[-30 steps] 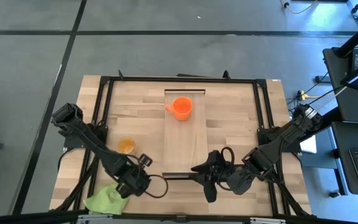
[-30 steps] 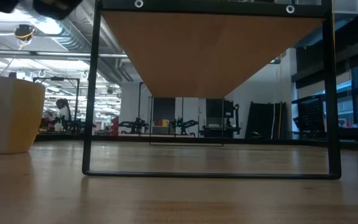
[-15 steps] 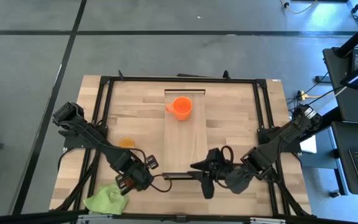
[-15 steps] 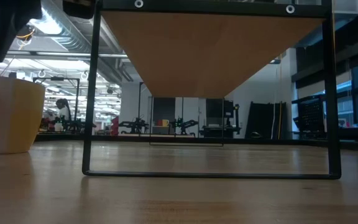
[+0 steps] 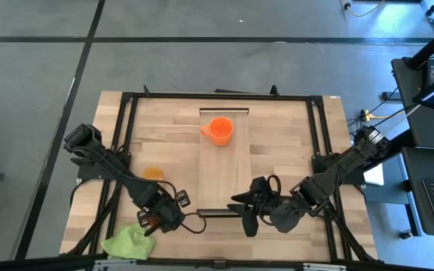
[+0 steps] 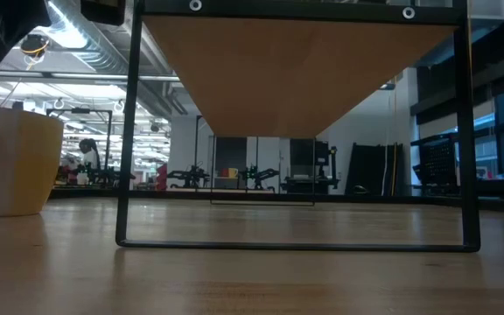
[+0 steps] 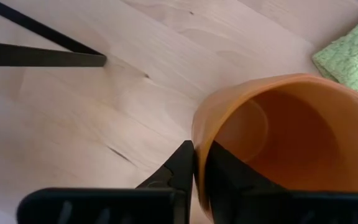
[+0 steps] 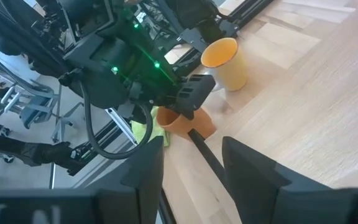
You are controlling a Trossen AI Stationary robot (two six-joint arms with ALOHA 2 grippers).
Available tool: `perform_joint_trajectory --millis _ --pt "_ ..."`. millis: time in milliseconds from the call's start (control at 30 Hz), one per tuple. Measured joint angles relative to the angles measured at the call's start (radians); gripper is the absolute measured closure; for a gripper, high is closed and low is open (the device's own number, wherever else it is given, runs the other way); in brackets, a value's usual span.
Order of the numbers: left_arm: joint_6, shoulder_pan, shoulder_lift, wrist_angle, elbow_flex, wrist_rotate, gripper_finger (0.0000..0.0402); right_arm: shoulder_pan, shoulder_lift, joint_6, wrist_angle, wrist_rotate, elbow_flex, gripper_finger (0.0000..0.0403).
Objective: Stack small to large cups/mugs on shelf
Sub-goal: Put the brown mug on the shelf
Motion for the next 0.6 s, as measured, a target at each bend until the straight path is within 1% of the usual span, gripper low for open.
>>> perform_joint_trajectory --millis 333,600 --pt "-0.006 -0.007 0.0 -0.001 0.005 -0.005 0.0336 0.0 0.0 -0.002 0.0 0.0 0.0 0.0238" --pt "-0.04 0.015 0.0 -0.026 0.103 -0.028 0.0331 0.0 0.0 -0.016 -0.007 -0.003 0.0 0.0238"
